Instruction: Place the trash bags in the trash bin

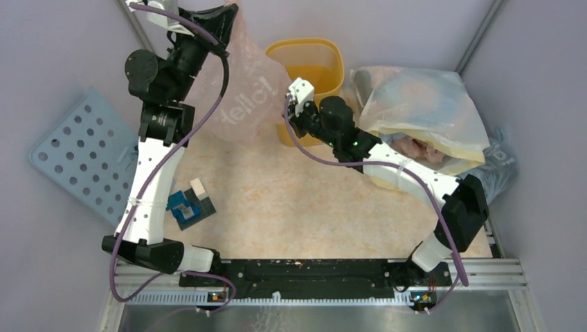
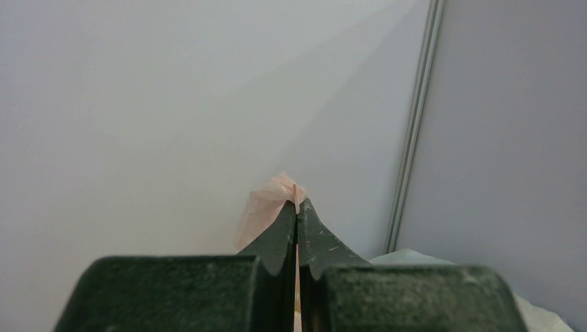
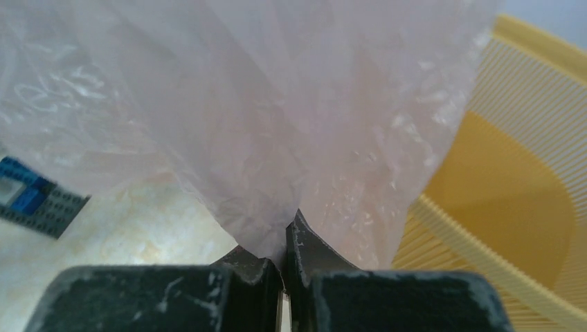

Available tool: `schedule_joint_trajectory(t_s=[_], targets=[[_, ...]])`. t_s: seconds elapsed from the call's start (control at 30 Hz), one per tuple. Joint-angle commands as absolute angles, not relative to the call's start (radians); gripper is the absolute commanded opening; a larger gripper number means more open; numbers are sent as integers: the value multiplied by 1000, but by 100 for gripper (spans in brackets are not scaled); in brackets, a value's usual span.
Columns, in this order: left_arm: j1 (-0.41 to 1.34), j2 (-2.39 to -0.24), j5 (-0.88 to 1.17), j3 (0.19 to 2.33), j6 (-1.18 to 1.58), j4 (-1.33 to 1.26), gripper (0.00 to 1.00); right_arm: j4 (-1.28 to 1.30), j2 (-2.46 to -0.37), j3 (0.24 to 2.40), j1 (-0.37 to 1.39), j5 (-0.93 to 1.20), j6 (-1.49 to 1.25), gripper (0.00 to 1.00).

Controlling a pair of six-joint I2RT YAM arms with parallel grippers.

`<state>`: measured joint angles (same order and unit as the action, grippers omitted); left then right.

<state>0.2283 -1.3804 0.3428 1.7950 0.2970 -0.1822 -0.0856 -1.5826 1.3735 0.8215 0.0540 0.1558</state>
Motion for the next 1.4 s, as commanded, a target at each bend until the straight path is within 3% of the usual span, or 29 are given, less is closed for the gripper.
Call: schedule_joint_trajectory(t_s=[0.0, 0.3, 0.67, 1.03, 1.37], targets=[[222, -1343, 329, 1881, 282, -209, 0, -196, -1604, 1493, 825, -113, 145, 0], [222, -1336, 315, 1872, 270, -343, 0, -224, -1713, 1772, 737, -276, 144, 0], [222, -1419, 388, 1920, 322, -494, 0, -129, -1812, 2064, 599, -272, 109, 0], [221, -1467, 325, 1870, 278, -502, 0, -136, -1897, 2124, 563, -243, 137, 0], [212, -1521, 310, 1936, 268, -512, 0, -94, -2047, 2422, 531, -205, 157, 0]])
